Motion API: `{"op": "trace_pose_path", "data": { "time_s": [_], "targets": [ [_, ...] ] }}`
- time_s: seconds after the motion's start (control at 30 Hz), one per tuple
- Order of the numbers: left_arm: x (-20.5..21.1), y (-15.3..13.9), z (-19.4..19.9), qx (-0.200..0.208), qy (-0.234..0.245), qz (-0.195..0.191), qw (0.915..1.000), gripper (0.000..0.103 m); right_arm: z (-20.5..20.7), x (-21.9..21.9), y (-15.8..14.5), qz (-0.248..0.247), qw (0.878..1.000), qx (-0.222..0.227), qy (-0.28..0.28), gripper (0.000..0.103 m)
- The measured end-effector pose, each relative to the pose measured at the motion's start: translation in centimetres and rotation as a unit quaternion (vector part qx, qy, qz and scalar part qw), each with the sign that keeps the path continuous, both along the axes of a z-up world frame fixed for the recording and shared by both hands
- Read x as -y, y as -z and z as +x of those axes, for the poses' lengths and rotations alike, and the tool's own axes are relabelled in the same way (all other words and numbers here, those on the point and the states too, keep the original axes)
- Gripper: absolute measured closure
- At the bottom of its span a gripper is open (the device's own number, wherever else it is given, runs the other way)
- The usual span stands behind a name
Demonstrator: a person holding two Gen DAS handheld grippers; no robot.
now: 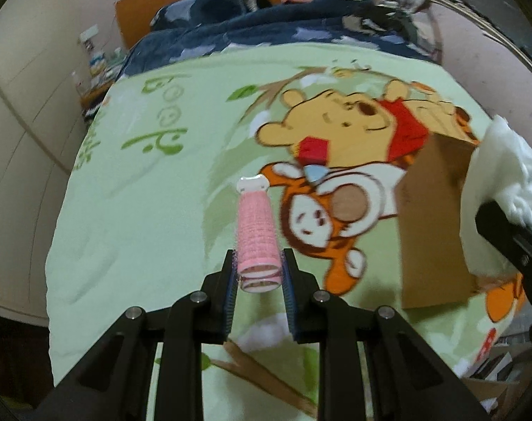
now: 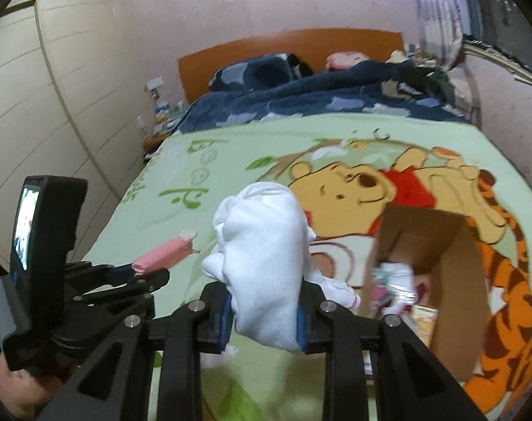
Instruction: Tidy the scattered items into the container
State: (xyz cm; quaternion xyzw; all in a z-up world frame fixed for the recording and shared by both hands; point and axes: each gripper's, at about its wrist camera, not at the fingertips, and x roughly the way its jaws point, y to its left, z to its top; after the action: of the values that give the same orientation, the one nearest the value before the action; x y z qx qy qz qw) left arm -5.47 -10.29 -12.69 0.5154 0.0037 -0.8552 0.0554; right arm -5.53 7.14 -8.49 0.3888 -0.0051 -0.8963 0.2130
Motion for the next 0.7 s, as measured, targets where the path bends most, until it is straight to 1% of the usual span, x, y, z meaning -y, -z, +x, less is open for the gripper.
{"op": "trace_pose_path", "data": {
  "time_s": [0.23,0.47,0.7],
  "targets": [
    [-4.3,-4.0,-0.3,-0.007,0.050,0.023,0.9985,0.079,1.6,-4.3,-2.6,-0.001,0.999,-0.016,0.045,0.076],
    [-8.2,-6.9,-0.3,-0.018,0.094,0.018,0.9953,0.079,2.9,-7.8,-4.7,0.002,0.996,-0.028,0.079,0.076],
    [-12.1,-9.8,0.1,-0.048,0.140,0.002,0.9890,0.079,3.6,-10.5,-5.0,0.000,0.992,-0.024,0.120,0.076]
  ]
}}
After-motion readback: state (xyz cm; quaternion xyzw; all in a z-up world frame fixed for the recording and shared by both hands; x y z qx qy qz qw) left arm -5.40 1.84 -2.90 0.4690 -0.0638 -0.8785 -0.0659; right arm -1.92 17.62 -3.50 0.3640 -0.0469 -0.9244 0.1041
